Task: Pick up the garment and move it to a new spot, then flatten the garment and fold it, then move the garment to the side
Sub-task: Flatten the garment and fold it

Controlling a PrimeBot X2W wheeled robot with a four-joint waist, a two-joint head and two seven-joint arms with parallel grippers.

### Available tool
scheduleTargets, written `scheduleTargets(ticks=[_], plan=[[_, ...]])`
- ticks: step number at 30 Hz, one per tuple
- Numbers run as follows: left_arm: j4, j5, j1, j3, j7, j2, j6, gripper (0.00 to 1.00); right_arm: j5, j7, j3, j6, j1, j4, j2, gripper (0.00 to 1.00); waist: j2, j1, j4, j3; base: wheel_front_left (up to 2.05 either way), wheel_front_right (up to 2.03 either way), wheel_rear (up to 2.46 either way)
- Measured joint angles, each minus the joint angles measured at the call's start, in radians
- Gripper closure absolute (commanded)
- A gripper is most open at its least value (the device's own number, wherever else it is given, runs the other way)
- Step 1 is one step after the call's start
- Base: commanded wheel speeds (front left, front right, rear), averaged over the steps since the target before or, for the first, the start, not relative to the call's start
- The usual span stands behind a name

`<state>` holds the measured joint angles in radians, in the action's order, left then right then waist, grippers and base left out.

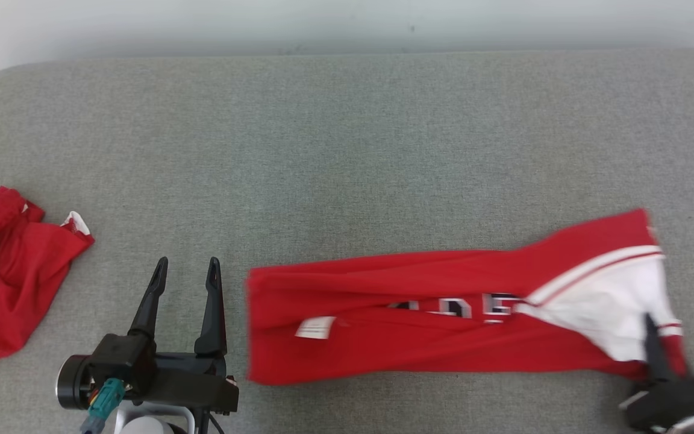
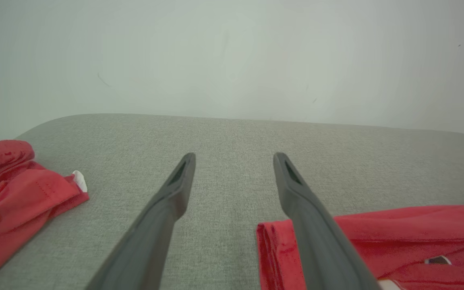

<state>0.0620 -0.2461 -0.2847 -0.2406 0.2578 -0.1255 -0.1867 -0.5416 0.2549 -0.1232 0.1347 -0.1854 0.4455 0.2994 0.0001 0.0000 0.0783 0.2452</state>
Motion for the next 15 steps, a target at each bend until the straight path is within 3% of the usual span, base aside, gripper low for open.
scheduleTargets(ticks=[9,15], plan=[[-0.004,0.008,0.000,0.013,0.000,0.005,0.002,0.00,-0.001,0.007,0.225,-0.003,0.038,0.018,0.088,1.00,0.0000,0.0000,-0.021,0.010,0.00,0.00,0.00],[-0.006,0.014,-0.004,0.019,0.000,0.006,0.009,0.00,0.060,0.009,0.232,-0.003,0.029,-0.117,0.087,1.00,0.0000,0.0001,-0.041,0.018,0.00,0.00,0.00]])
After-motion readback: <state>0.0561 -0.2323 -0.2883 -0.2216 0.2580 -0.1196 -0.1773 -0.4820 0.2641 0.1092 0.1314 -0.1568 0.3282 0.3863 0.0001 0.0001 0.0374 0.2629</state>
